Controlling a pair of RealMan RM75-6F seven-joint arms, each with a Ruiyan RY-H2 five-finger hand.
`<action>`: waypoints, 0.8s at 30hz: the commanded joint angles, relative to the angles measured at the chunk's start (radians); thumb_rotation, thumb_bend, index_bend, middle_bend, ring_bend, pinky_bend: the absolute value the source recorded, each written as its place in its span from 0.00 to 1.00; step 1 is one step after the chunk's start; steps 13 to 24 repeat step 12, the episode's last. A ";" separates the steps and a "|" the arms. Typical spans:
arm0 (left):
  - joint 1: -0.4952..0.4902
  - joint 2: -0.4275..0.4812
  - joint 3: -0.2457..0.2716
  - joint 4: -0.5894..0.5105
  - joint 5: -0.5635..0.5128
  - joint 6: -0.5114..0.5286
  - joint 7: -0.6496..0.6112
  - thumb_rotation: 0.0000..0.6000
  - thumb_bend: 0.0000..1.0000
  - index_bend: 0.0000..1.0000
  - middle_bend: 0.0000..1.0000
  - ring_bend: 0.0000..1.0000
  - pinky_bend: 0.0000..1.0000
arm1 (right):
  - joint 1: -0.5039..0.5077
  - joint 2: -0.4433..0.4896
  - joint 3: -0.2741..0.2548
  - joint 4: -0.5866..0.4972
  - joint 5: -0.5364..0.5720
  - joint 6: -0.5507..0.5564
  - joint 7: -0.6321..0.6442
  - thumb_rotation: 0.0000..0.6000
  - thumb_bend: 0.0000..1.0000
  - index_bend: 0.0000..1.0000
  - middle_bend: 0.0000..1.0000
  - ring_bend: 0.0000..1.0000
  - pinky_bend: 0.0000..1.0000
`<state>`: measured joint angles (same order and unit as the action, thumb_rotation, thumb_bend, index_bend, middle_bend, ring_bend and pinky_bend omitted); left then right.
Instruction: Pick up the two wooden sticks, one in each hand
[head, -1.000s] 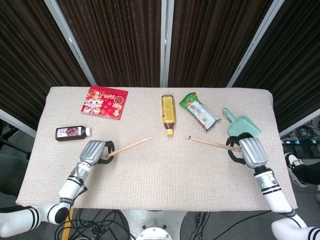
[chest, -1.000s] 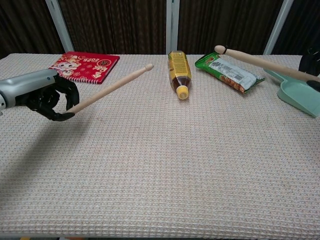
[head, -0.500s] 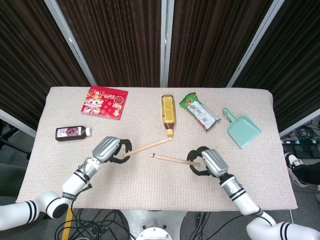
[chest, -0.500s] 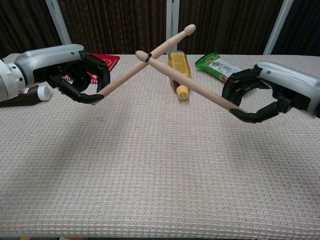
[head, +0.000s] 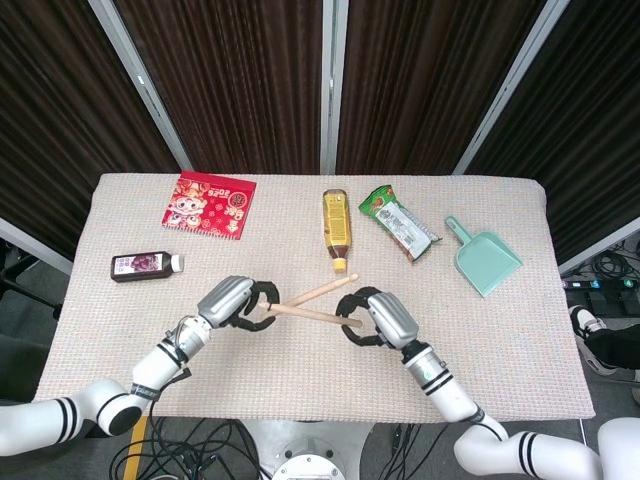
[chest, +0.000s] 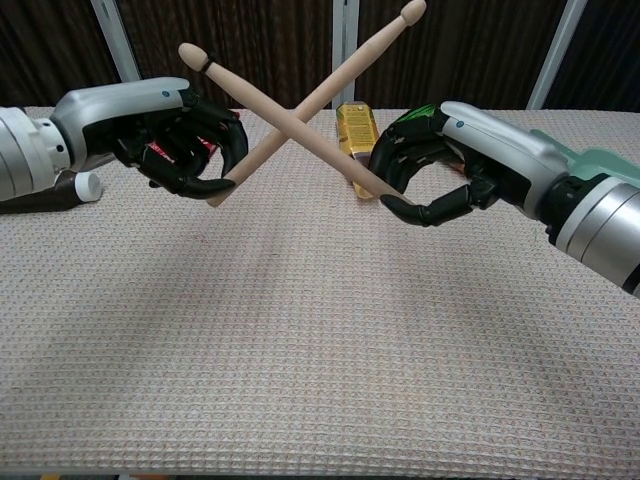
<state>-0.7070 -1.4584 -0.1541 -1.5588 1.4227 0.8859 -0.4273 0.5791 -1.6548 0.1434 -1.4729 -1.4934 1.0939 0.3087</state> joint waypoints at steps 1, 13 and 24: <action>-0.005 0.014 0.008 -0.008 0.022 -0.001 -0.051 1.00 0.56 0.64 0.68 0.75 0.82 | 0.003 -0.015 0.001 0.014 -0.007 0.012 0.012 1.00 0.63 0.67 0.63 0.44 0.29; -0.013 0.019 0.027 0.002 0.054 0.020 -0.100 1.00 0.56 0.64 0.68 0.75 0.82 | 0.005 -0.041 -0.004 0.038 -0.021 0.048 0.022 1.00 0.63 0.67 0.63 0.44 0.29; -0.013 0.019 0.027 0.002 0.054 0.020 -0.100 1.00 0.56 0.64 0.68 0.75 0.82 | 0.005 -0.041 -0.004 0.038 -0.021 0.048 0.022 1.00 0.63 0.67 0.63 0.44 0.29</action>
